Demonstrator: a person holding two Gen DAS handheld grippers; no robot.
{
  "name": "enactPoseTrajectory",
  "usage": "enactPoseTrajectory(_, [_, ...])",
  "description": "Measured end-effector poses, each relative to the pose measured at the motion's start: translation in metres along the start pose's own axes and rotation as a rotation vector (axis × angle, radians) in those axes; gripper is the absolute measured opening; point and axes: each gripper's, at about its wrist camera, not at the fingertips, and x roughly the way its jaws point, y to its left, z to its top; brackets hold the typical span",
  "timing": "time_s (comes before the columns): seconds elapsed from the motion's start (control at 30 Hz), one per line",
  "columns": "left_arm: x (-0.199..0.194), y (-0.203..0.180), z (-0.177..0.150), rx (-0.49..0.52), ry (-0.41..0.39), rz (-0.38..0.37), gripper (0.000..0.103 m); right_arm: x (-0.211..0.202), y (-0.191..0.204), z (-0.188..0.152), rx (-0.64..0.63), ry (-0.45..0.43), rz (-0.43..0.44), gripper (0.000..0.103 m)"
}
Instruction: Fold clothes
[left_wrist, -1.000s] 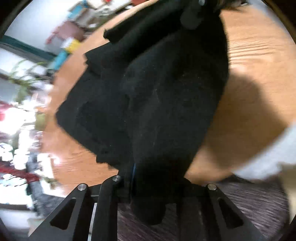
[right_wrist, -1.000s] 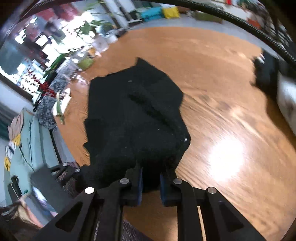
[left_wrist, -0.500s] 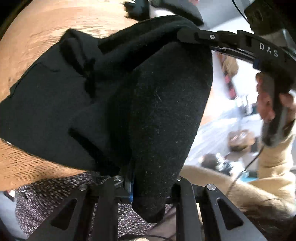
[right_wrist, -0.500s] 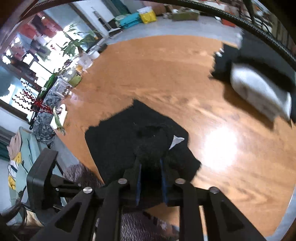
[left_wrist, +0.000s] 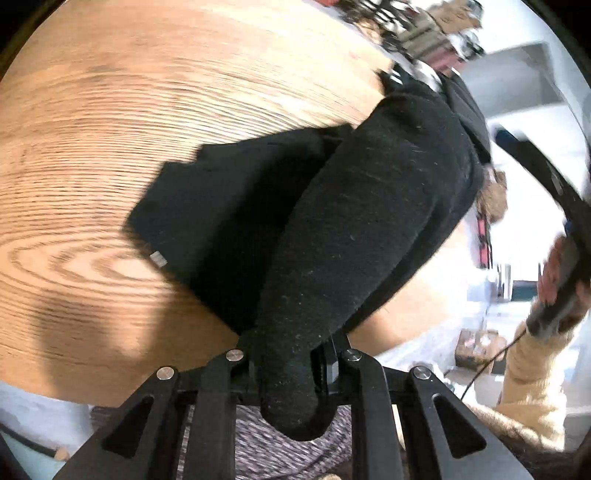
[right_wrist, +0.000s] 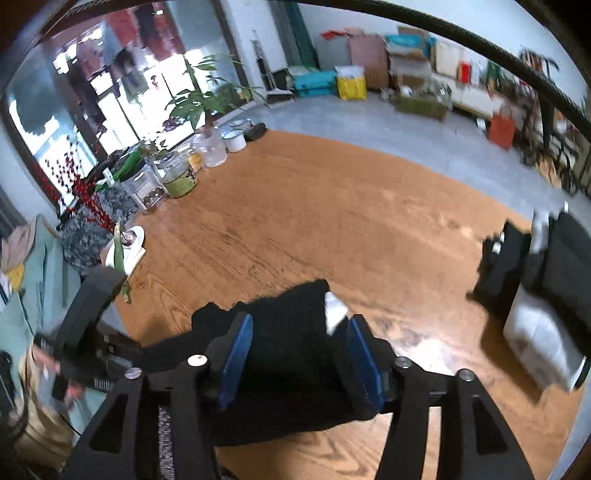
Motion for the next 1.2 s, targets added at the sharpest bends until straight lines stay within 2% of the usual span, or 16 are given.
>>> enactPoseTrajectory(0.13, [-0.004,0.022,0.031,-0.035,0.009,0.066,0.019,0.006,0.018,-0.002,-0.116,-0.016,0.000,0.059])
enactPoseTrajectory(0.2, [-0.007,0.025,0.046,-0.031,0.014,0.094,0.019,0.016,0.027,-0.004,-0.165,0.002,0.006,0.045])
enactPoseTrajectory(0.3, [-0.011,0.025,0.068,-0.012,-0.001,0.170,0.019,0.048,0.036,-0.010,-0.217,0.062,0.005,0.040])
enactPoseTrajectory(0.43, [-0.010,0.015,0.084,0.007,-0.045,0.295,0.026,0.103,0.026,-0.020,-0.211,0.126,-0.124,0.035])
enactPoseTrajectory(0.5, [-0.007,-0.008,0.075,0.020,-0.121,0.411,0.041,0.129,0.011,-0.025,-0.154,0.159,-0.165,0.035])
enactPoseTrajectory(0.57, [-0.010,-0.027,0.066,0.041,-0.220,0.529,0.062,0.151,-0.004,-0.033,-0.077,0.181,-0.123,0.037])
enactPoseTrajectory(0.63, [-0.023,-0.044,0.053,0.085,-0.370,0.655,0.062,0.154,-0.006,-0.036,-0.077,0.161,-0.104,0.037])
enactPoseTrajectory(0.7, [-0.035,-0.071,0.027,0.198,-0.583,0.764,0.063,0.139,-0.006,-0.031,-0.073,0.141,-0.081,0.036])
enactPoseTrajectory(0.77, [-0.036,-0.097,0.000,0.294,-0.762,0.813,0.081,0.117,-0.010,-0.021,-0.040,0.088,-0.062,0.035])
enactPoseTrajectory(0.8, [-0.032,-0.108,-0.014,0.324,-0.837,0.821,0.081,0.109,-0.010,-0.017,-0.025,0.054,-0.063,0.036])
enactPoseTrajectory(0.87, [-0.007,-0.120,-0.027,0.330,-0.864,0.788,0.081,0.103,-0.008,-0.010,0.004,-0.024,-0.081,0.033])
enactPoseTrajectory(0.93, [0.016,-0.110,-0.019,0.226,-0.807,0.778,0.079,0.113,-0.005,-0.006,0.044,-0.073,-0.096,0.031])
enactPoseTrajectory(1.0, [0.033,-0.085,-0.001,0.113,-0.732,0.762,0.050,0.131,-0.004,-0.003,0.086,-0.075,-0.094,0.028])
enactPoseTrajectory(1.03, [0.040,-0.065,0.013,0.053,-0.686,0.751,0.028,0.141,-0.006,-0.003,0.104,-0.064,-0.089,0.026])
enactPoseTrajectory(1.13, [0.064,-0.066,0.023,-0.018,-0.638,0.672,0.027,0.167,-0.022,-0.005,0.162,-0.006,-0.085,0.023])
enactPoseTrajectory(1.2, [0.069,-0.052,0.034,-0.048,-0.553,0.605,0.027,0.177,-0.032,-0.006,0.167,0.026,-0.085,0.022])
